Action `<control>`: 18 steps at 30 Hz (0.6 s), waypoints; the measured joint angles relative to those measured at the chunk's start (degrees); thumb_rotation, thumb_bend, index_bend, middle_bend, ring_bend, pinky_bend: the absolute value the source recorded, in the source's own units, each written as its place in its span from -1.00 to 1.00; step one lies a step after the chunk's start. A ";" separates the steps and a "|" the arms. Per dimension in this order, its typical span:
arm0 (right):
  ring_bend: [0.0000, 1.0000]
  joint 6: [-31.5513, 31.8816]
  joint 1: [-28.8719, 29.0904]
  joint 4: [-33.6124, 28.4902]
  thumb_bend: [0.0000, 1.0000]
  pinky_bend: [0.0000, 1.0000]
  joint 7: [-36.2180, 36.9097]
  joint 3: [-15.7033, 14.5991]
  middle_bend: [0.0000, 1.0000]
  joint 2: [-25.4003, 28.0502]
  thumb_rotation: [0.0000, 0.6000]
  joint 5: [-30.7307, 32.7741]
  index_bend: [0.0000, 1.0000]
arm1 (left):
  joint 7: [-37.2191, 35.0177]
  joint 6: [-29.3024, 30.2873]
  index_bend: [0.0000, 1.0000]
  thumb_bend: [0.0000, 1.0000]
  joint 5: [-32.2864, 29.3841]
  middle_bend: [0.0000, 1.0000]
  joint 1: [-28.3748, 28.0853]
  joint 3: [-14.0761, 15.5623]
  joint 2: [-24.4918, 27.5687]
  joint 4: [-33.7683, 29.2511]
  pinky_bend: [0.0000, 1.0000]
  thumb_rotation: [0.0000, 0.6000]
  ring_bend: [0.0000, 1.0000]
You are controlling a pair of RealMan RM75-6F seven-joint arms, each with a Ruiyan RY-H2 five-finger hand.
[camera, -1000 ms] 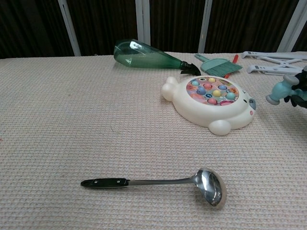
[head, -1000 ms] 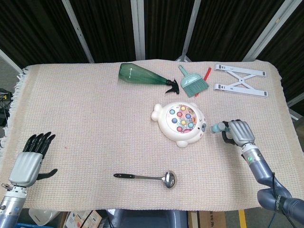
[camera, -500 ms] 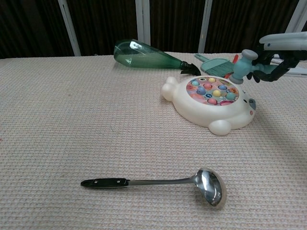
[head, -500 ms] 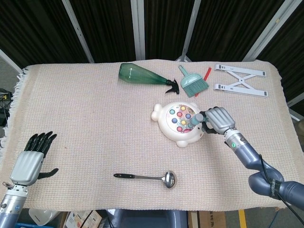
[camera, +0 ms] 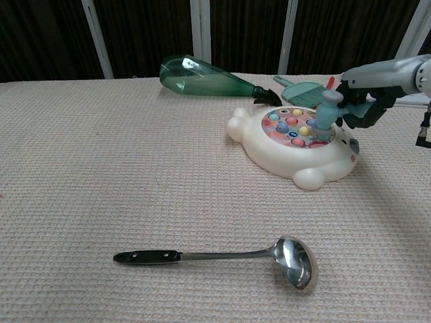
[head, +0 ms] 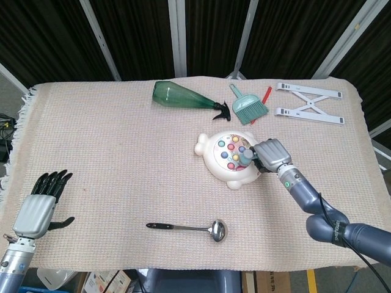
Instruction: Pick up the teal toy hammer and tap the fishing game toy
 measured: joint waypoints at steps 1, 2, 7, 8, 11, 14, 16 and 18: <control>0.37 0.04 0.23 0.06 0.92 -0.31 -0.43 -0.31 0.65 -0.13 1.00 0.46 1.00 | 0.00 0.01 -1.00 -0.79 -0.02 -1.00 0.00 0.00 -0.02 0.03 -1.00 1.00 -1.00; 0.37 0.06 0.47 0.16 0.93 -0.31 -0.86 -0.61 0.65 -0.28 1.00 0.89 1.00 | 0.04 0.00 -1.00 -0.79 -0.07 -1.00 0.00 0.00 -0.05 0.06 -1.00 1.00 -1.00; 0.38 0.19 1.79 1.16 0.94 -0.31 -3.14 -2.22 0.66 -1.35 1.00 3.15 1.00 | 0.05 -0.08 -1.00 -0.79 -0.27 -1.00 -0.03 0.03 -0.10 0.09 -1.00 1.00 -1.00; 0.38 0.26 1.98 1.28 0.94 -0.31 -3.45 -2.44 0.66 -1.50 1.00 3.53 1.00 | 0.06 -0.06 -1.00 -0.79 -0.30 -1.00 -0.03 0.02 -0.11 0.11 -1.00 1.00 -1.00; 0.39 0.97 2.40 1.13 0.95 -0.31 -4.05 -2.85 0.67 -1.65 1.00 4.35 1.00 | -0.09 -0.01 -1.00 -0.79 -0.26 -1.00 -0.03 0.03 -0.12 0.25 -1.00 1.00 -1.00; 0.40 2.13 2.51 -0.07 0.95 -0.31 -4.24 -2.83 0.67 -1.09 1.00 4.47 1.00 | -0.36 0.03 -1.00 -0.79 -0.18 -1.00 -0.04 0.04 -0.18 0.45 -1.00 1.00 -1.00; 0.40 2.89 2.58 -1.26 0.95 -0.31 -4.35 -2.73 0.67 -0.38 1.00 4.52 1.00 | -0.60 0.08 -1.00 -0.79 -0.07 -1.00 -0.05 0.05 -0.24 0.60 -1.00 1.00 -1.00; 0.40 3.57 2.75 -2.52 0.95 -0.31 -4.53 -2.58 0.67 0.48 1.00 4.68 1.00 | -0.90 0.15 -1.00 -0.79 0.05 -1.00 -0.05 0.06 -0.30 0.81 -1.00 1.00 -1.00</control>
